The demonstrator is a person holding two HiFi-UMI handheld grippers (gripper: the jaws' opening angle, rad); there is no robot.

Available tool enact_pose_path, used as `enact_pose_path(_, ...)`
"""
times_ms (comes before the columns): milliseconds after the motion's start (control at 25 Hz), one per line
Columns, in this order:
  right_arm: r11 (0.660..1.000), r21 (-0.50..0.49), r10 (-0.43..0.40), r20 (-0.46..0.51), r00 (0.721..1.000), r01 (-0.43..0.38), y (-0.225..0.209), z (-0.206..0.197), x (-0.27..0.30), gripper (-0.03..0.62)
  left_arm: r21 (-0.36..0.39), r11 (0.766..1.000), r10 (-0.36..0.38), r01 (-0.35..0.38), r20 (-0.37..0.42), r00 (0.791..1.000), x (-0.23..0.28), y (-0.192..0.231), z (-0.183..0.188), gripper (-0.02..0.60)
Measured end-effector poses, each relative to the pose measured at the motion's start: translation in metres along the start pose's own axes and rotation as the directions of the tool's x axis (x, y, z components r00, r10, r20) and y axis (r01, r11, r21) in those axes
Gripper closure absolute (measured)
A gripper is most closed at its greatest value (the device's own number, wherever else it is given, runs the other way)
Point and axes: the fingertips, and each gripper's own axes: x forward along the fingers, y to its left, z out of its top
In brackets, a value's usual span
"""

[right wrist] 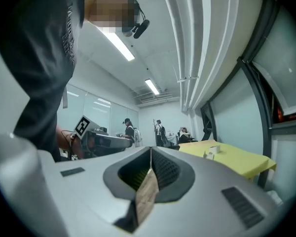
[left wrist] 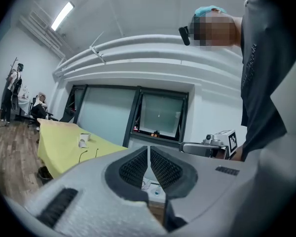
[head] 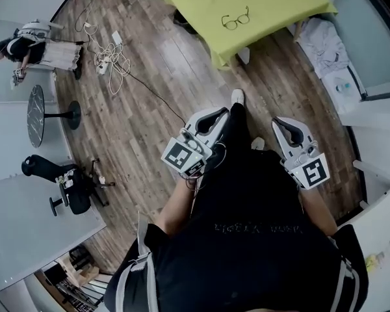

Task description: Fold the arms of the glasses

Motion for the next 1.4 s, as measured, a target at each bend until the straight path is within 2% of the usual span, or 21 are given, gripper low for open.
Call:
enact_pose_path(320,0.994,0.108,-0.02,-0.023,1.0,0.022,-0.049,-0.012,0.04,0.56,-0.021,1.0,-0.016,0.017,0.027,0.999,0.045,0.05,0.003,0.549)
enact_pose_path(520,0.985,0.167,-0.03,-0.091,0.995,0.045,-0.101,-0.028,0.077,0.56,-0.054,0.998,-0.015,0.016,0.018,1.0,0.085,0.094,0.003,0.549)
enact_pose_path(800,0.984,0.175,0.04,-0.158,0.987,-0.012,-0.152,-0.029,0.151,0.56,-0.07,0.997,0.045,-0.044,0.017,0.999,0.116,0.178,0.022,0.549)
enact_pose_path(1080,0.985,0.167,0.067,-0.204,0.977,-0.033,-0.189,-0.034,0.217,0.559,-0.067,0.995,0.071,-0.073,-0.026,0.997,0.125,0.243,0.024,0.549)
enact_pose_path(1160,0.986,0.159,0.085,-0.218,0.972,-0.051,-0.196,-0.033,0.234,0.56,-0.087,0.993,0.082,-0.084,-0.028,0.996,0.132,0.263,0.023,0.549)
enact_pose_path(1280,0.988,0.143,0.099,-0.257,0.961,-0.064,-0.209,-0.038,0.254,0.559,-0.131,0.988,0.079,-0.078,0.002,0.997,0.147,0.282,0.029,0.549)
enact_pose_path(1400,0.989,0.129,0.101,-0.28,0.955,-0.067,-0.219,-0.042,0.275,0.559,-0.139,0.989,0.056,-0.054,0.01,0.998,0.156,0.298,0.031,0.549)
